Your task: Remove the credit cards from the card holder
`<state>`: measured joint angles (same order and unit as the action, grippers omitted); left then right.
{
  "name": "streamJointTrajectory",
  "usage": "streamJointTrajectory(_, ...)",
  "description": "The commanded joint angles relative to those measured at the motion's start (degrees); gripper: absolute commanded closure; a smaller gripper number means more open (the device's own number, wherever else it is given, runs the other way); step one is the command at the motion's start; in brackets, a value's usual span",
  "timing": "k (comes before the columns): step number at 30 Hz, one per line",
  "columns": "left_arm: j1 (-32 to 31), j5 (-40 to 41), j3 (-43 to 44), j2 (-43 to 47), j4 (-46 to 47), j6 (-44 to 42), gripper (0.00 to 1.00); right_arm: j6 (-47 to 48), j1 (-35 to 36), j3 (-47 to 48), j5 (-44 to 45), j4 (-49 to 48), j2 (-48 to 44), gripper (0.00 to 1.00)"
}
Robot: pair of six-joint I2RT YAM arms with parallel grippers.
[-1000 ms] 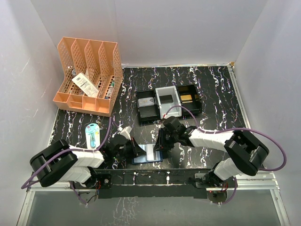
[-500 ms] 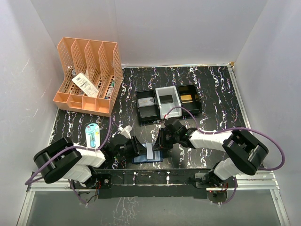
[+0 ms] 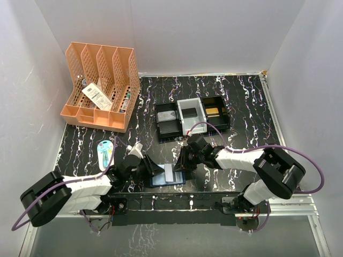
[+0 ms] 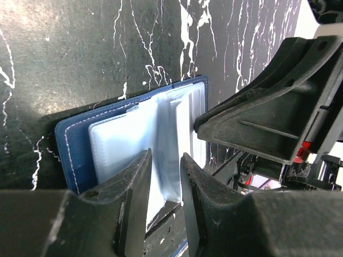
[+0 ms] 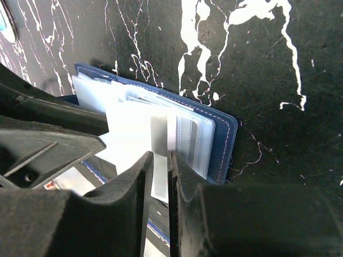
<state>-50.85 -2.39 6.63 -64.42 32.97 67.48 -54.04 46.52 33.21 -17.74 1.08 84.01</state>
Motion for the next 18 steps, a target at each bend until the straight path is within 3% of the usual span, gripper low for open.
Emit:
streamJointTrajectory(1, -0.3, 4.1, -0.5, 5.8, -6.3, 0.0, 0.73, 1.1, 0.9, -0.7, 2.9, 5.0, 1.8, 0.83)
streamJointTrajectory(9, -0.3, 1.2, -1.7, 4.8, 3.8, -0.9, 0.63, 1.3, 0.9, -0.2, 2.4, 4.8, 2.6, 0.84)
streamJointTrajectory(18, -0.3, -3.6, -0.4, -5.4, 13.1, -1.5, 0.68, 1.3, 0.8, -0.6, 2.4, 4.8, 2.4, 0.84)
